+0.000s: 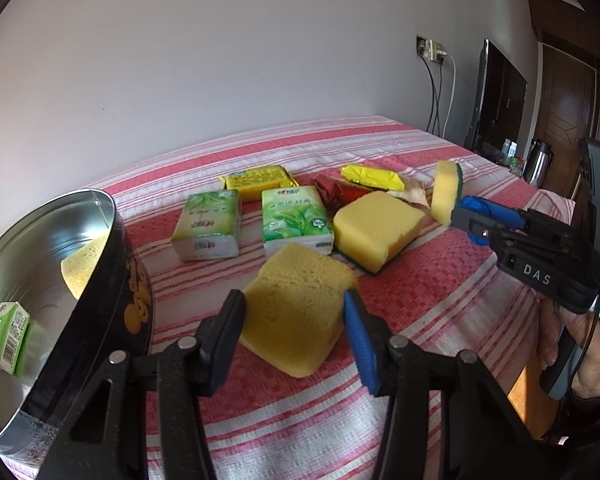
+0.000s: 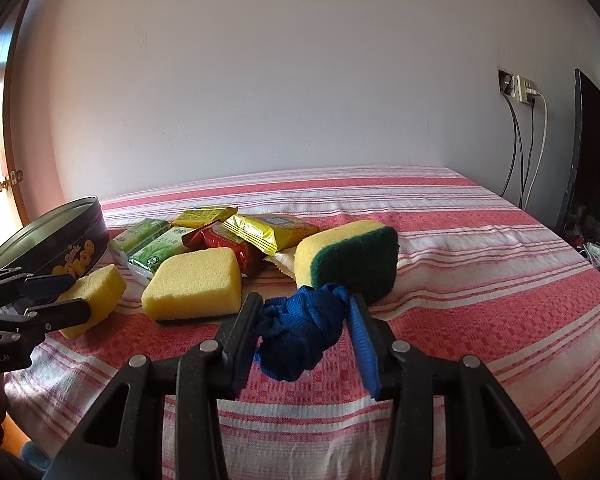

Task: Organize objects
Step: 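Lift the blue cloth and yellow sponge and move them toward the tin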

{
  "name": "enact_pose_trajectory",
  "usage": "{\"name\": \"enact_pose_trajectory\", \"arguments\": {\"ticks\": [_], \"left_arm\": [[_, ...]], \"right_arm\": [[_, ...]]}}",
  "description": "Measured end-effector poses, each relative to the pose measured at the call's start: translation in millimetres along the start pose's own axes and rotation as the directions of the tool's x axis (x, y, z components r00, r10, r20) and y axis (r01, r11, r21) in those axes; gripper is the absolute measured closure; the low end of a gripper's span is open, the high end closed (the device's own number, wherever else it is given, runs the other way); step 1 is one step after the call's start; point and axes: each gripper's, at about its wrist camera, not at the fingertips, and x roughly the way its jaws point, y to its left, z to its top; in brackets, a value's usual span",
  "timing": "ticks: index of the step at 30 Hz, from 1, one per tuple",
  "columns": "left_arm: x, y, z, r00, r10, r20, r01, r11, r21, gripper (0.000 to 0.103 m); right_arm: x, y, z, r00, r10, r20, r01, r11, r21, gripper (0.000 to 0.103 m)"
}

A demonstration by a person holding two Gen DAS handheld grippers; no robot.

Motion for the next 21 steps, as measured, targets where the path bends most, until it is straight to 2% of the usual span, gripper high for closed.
{"name": "enact_pose_trajectory", "arguments": {"ticks": [9,21], "left_arm": [[-16,-9,-2,0.99,0.051,0.133,-0.056,0.998,0.031,0.053],[-23,0,0,0.97,0.1,0.221,-0.088,0.994,-0.061,0.053]], "right_arm": [[-4,0,0,0.999,0.012,0.052,-0.011,1.0,-0.007,0.058],[-5,4,0,0.997,-0.012,0.075,0.012,1.0,-0.008,0.058]]}}
